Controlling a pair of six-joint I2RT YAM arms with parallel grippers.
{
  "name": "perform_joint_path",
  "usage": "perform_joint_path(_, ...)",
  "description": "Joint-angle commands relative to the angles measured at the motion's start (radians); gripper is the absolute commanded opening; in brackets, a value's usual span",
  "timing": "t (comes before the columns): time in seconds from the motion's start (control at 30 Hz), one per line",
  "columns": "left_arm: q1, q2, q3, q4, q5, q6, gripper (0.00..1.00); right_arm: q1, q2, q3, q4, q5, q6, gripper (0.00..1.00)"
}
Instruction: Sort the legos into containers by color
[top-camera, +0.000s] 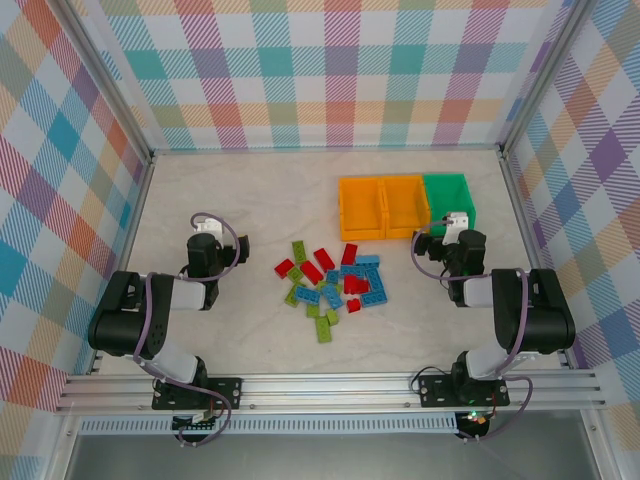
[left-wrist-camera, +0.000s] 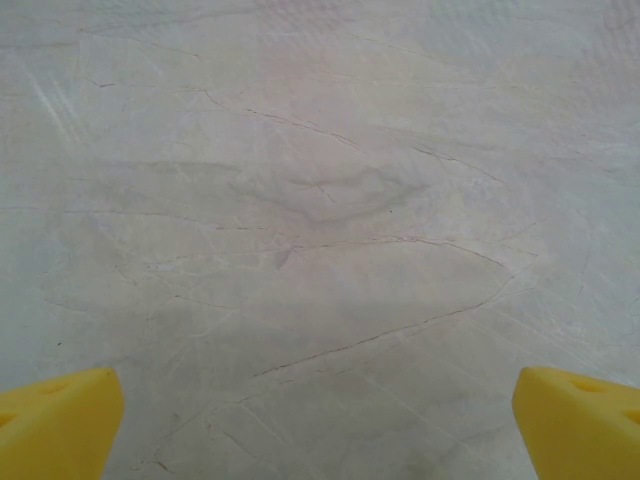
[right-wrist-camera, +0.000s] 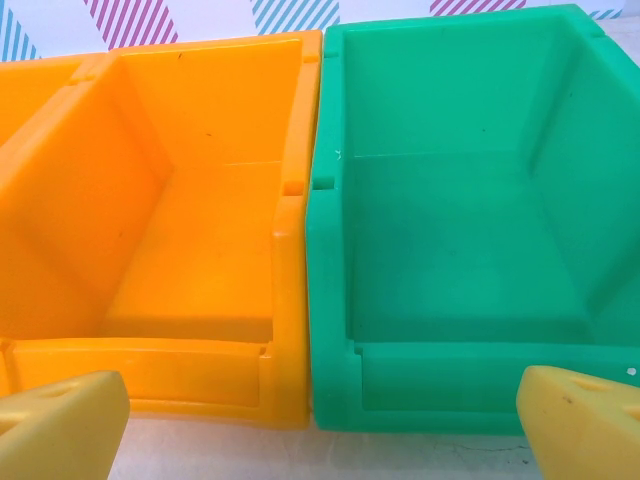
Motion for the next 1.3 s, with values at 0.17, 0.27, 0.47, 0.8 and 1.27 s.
perform_joint_path(0.17, 0.015, 0.003, 0.015, 0.017, 0.014, -0.01, 1.0, -0.004, -0.018, 0.017, 0.004, -0.021, -0.004, 1.0)
perform_joint_path(0.27, 0.013, 0.003, 0.015, 0.017, 0.014, -0.009, 1.0, 0.002, -0.149, -0.009, -0.055, 0.037, -0.003, 1.0)
perform_joint_path(0.47, 0.014, 0.003, 0.016, 0.016, 0.014, -0.01, 1.0, 0.053, -0.504, 0.007, -0.395, 0.209, 0.233, 1.0)
perform_joint_path(0.8, 0.016, -0.013, 0.02, 0.002, 0.076, 0.017, 1.0, 0.216, -0.759, 0.217, -1.166, -0.169, 0.376, 0.99)
perform_joint_path(1.27, -0.343, -0.642, 0.086, -0.528, 0.144, -0.002, 1.0, 0.457, -0.507, 0.35, -1.428, -0.041, 0.38, 0.95)
